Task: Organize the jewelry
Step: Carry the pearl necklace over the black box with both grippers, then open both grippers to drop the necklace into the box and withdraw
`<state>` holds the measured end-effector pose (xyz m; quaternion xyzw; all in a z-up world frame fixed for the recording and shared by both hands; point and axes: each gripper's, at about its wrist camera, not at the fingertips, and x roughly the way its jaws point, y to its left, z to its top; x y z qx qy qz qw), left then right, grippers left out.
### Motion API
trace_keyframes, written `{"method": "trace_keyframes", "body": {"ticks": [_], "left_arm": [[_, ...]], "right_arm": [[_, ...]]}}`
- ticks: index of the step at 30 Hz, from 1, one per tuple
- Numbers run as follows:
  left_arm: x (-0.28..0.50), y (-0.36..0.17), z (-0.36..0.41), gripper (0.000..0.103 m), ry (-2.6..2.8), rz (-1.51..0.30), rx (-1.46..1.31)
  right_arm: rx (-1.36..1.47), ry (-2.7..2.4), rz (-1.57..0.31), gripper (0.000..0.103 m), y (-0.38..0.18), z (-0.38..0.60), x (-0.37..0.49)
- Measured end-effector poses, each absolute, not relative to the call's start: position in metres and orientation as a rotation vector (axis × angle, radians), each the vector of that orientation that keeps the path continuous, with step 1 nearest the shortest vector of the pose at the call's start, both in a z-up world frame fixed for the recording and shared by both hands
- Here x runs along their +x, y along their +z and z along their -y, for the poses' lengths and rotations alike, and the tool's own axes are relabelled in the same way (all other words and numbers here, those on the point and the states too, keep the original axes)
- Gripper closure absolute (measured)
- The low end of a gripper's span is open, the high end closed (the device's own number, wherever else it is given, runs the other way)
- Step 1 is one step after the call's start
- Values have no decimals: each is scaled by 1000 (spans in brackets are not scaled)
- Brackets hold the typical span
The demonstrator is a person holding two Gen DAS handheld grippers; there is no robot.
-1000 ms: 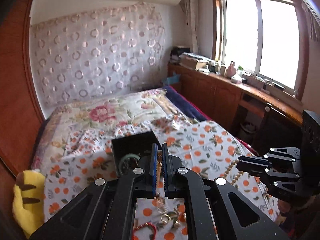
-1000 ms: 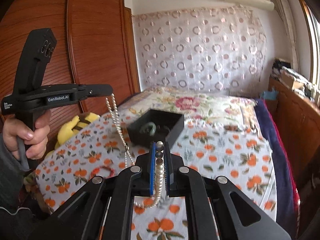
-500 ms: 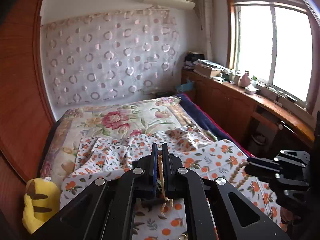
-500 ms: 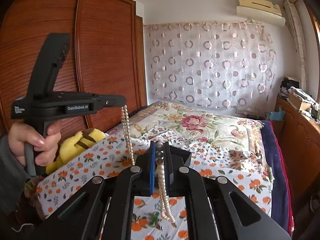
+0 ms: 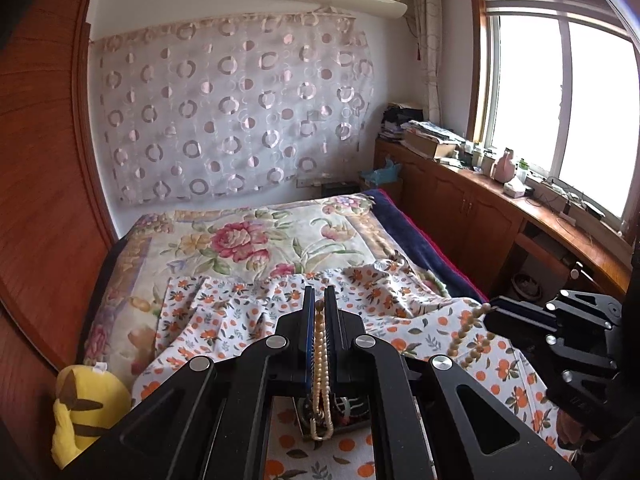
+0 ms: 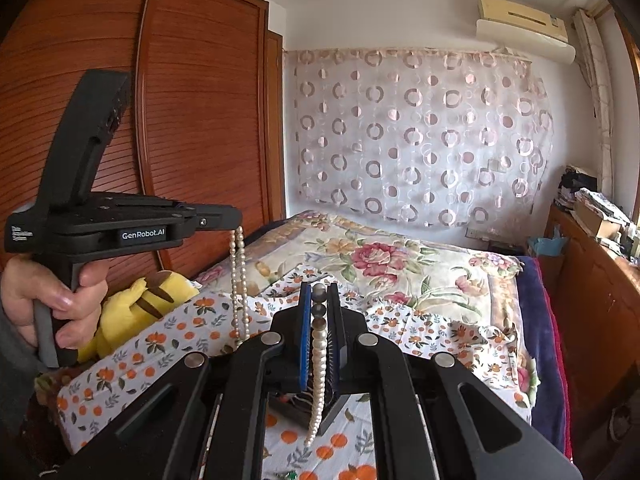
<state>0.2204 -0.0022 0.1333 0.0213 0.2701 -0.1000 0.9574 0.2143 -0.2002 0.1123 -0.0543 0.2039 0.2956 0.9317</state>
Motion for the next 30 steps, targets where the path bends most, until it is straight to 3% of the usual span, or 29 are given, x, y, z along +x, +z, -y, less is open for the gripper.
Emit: {"method": "trace_keyframes", "body": {"ticks": [12,30], "left_arm": [[235,117,4,99,-189,-578,51],[186,28,-27,97,-191,-673,55]], "right_arm": [[-103,572,-399,94,136,186,244],[-132,590,-624,94,38,156,262]]}}
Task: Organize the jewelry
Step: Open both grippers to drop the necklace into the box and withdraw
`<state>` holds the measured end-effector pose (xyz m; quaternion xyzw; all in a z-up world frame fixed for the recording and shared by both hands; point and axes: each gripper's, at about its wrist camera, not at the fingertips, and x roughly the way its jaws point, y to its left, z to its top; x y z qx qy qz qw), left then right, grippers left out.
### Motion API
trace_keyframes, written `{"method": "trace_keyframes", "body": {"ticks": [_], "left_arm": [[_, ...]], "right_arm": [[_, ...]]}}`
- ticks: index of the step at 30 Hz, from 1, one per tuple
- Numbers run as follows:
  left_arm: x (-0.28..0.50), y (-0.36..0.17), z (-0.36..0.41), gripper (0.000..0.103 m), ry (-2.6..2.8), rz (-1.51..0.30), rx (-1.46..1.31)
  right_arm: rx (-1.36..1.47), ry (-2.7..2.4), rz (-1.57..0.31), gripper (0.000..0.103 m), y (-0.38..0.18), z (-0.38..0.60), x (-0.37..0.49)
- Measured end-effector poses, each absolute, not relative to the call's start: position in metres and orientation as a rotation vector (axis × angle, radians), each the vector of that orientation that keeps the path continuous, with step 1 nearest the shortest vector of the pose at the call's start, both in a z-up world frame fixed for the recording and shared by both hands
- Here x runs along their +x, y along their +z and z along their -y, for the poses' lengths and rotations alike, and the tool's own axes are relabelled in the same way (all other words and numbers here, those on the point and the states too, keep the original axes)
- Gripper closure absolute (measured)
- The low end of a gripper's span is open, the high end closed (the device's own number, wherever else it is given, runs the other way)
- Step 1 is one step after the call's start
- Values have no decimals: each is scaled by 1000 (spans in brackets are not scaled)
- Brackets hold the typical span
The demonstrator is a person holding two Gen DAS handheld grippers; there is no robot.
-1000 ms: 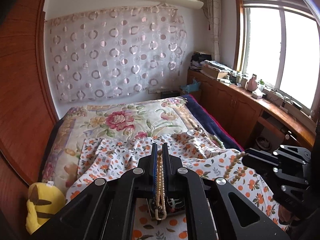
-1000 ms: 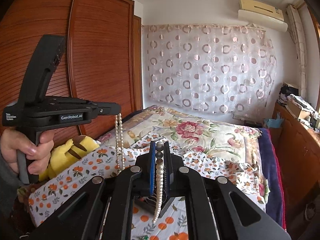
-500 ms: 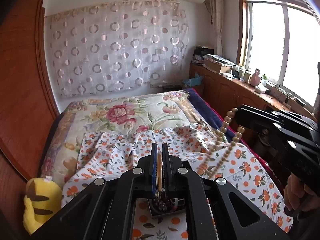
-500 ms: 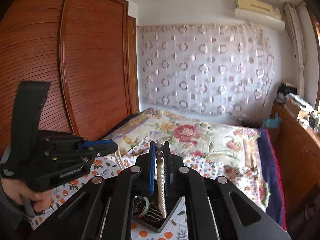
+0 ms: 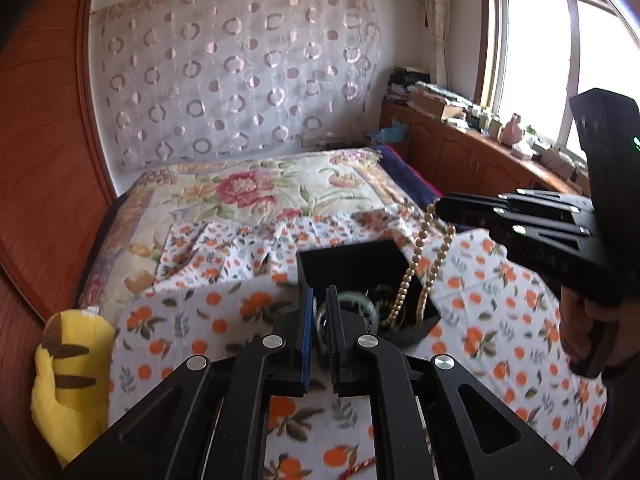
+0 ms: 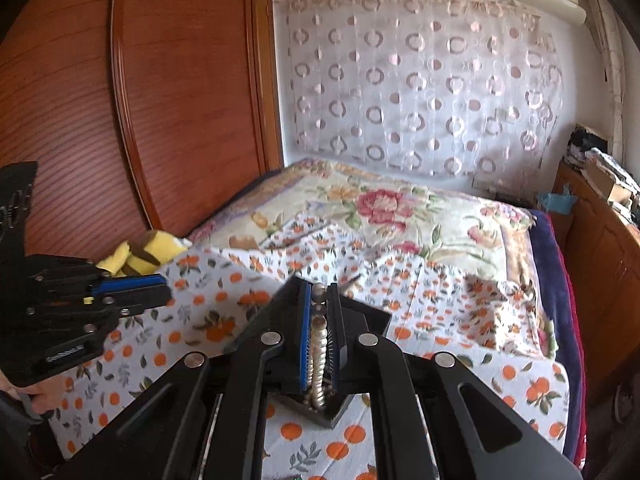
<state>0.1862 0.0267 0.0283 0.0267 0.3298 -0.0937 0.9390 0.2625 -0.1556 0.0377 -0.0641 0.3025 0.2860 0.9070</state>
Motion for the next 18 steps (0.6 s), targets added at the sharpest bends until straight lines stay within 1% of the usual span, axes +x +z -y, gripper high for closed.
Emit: {"method": "trace_keyframes", "body": {"ticks": [5,9,14,16,18], "left_arm": [[174,18,-33,95,-191,-685,61],[165,14,-34,89,-198,-687,68],[152,6,-27,85,-213,-693,96],[144,0,-24,80,-224,-697,110],[137,-4,-22,78,-238,-703,114]], "right_arm": [[-118,586,-644,93,27,157,263],[-116,597,-645,91,27,159,258],[-128,616,-639,91,27,166,242],[-138,624,-636,91,25,169,231],[-147,635,-634,91,22,172,220]]}}
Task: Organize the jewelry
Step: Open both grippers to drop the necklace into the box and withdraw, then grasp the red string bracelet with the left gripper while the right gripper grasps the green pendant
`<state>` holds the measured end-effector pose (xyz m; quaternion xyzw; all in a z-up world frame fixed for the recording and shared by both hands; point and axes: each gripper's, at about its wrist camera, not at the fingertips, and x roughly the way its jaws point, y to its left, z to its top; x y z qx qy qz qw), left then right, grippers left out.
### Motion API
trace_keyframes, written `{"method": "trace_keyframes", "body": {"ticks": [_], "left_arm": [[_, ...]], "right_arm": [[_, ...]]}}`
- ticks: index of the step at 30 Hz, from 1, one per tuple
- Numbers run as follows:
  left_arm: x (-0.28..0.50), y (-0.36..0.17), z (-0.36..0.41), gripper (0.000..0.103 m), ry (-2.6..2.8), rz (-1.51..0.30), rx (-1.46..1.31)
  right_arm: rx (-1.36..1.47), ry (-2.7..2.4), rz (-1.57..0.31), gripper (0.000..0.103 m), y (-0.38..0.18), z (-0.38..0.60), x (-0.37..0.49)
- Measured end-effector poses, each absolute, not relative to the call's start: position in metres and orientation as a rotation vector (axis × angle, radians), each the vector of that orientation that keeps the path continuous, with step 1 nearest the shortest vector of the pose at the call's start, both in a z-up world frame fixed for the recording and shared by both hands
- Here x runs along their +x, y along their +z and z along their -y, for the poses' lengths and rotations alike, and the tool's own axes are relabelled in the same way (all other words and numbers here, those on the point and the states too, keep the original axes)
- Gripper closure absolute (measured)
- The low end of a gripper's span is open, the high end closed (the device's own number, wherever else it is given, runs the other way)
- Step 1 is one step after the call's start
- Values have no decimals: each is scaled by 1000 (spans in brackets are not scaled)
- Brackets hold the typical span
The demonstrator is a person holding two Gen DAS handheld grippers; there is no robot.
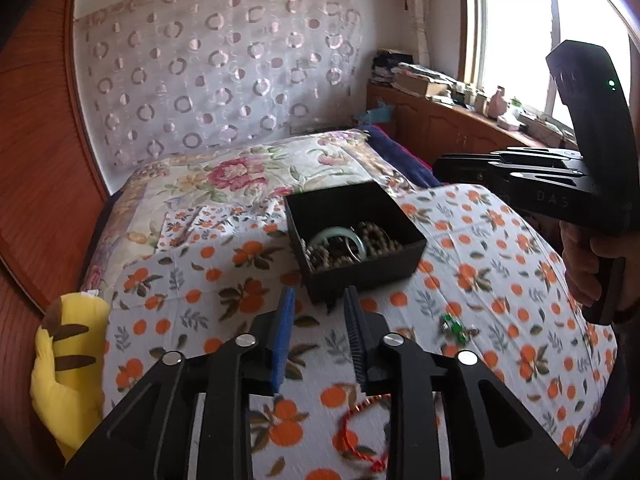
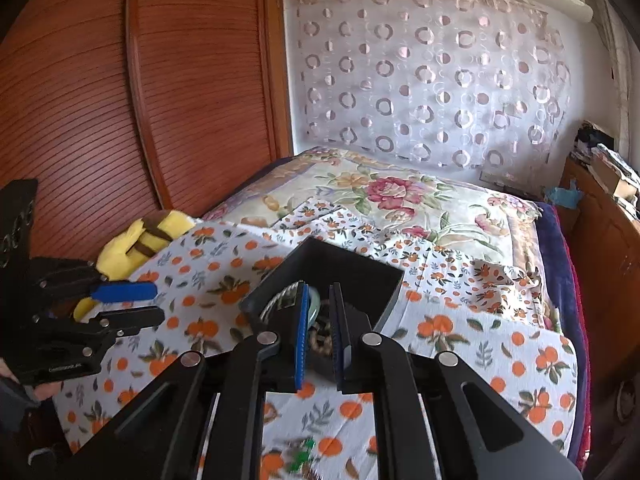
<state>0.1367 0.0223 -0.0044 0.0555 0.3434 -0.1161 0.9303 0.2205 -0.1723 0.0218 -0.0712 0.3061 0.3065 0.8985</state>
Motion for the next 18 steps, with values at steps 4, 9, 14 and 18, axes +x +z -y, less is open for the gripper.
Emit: {"method": "trace_keyframes", "body": {"ticks": [4,9,14,18], "left_arm": [[124,-15,-21,76,-253,-720,108],[111,-32,-21,70,-249,-740,113],[101,-53,-24,69,-249,-784,100],[98,-70,-25,69,-251,-825,96]], "right_arm": [[-163,647,-645,91,7,179,197],[-177,641,-680,74,-21,186,174],[-186,641,-722,74,-43,197,159],[-205,645,-759,74,-59,202,151]]}}
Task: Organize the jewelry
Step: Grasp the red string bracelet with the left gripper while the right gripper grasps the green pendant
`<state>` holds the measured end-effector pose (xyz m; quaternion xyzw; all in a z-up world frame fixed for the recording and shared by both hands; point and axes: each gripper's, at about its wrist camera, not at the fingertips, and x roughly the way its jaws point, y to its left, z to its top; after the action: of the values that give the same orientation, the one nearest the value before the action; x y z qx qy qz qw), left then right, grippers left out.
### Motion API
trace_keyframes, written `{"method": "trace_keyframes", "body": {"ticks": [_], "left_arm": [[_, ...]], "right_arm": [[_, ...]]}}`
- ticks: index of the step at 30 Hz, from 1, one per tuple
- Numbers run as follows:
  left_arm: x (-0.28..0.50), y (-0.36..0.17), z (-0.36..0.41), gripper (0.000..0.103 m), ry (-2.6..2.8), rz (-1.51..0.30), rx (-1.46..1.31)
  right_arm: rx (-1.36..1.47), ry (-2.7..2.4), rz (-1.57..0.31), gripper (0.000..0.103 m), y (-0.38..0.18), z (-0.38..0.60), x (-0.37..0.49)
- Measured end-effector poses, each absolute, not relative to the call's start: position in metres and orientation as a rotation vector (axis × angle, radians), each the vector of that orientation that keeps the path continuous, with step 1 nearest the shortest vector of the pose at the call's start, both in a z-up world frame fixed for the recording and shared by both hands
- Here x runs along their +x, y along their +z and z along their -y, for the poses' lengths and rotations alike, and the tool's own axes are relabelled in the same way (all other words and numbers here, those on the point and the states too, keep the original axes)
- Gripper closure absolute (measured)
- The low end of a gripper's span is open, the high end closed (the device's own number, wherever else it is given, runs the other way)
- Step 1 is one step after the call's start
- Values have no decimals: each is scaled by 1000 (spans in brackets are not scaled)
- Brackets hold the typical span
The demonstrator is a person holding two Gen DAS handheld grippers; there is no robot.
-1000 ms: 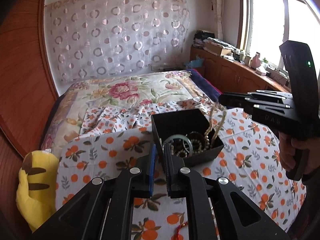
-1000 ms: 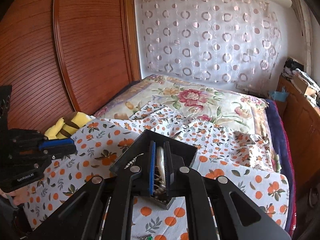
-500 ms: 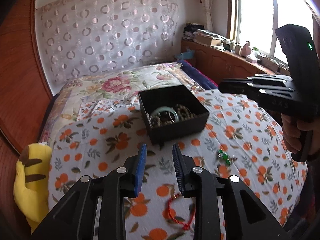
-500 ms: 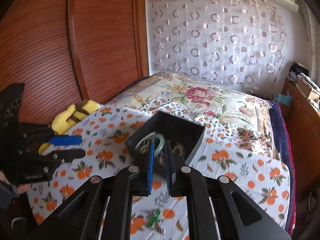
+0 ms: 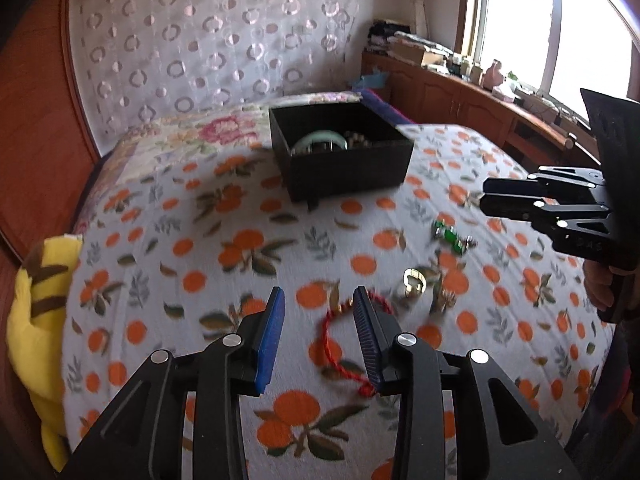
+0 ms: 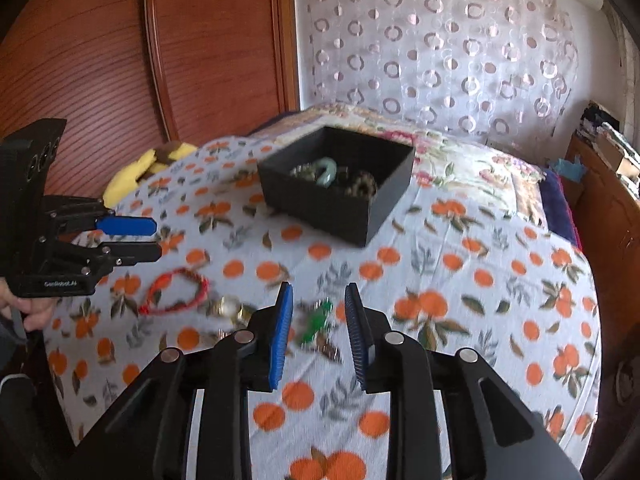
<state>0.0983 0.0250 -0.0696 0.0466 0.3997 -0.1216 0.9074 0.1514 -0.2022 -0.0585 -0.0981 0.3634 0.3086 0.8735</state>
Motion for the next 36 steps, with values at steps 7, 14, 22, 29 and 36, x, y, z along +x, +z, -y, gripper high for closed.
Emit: {"method": "trace_keyframes", "body": {"ticks": [7,14,22,29,36], "left_arm": [[95,-86,-25,69,-248,-864,100],[94,-92,-24,69,-248,-879,110],[95,-100,-20,69,-246,-897,124],[108,-99,-13,69,-252,-901,140],[123,-99,-6,69,-257,-912,158]], "right_arm": [[-250,651,-838,74,-86,190,156],[-296,612,-863,74,-101,177,165],[-318,608,-854,90,-101,175,164],[-301,613,-854,90,-101,177,165],[-294,617,-856,90,-101,177,165]]}}
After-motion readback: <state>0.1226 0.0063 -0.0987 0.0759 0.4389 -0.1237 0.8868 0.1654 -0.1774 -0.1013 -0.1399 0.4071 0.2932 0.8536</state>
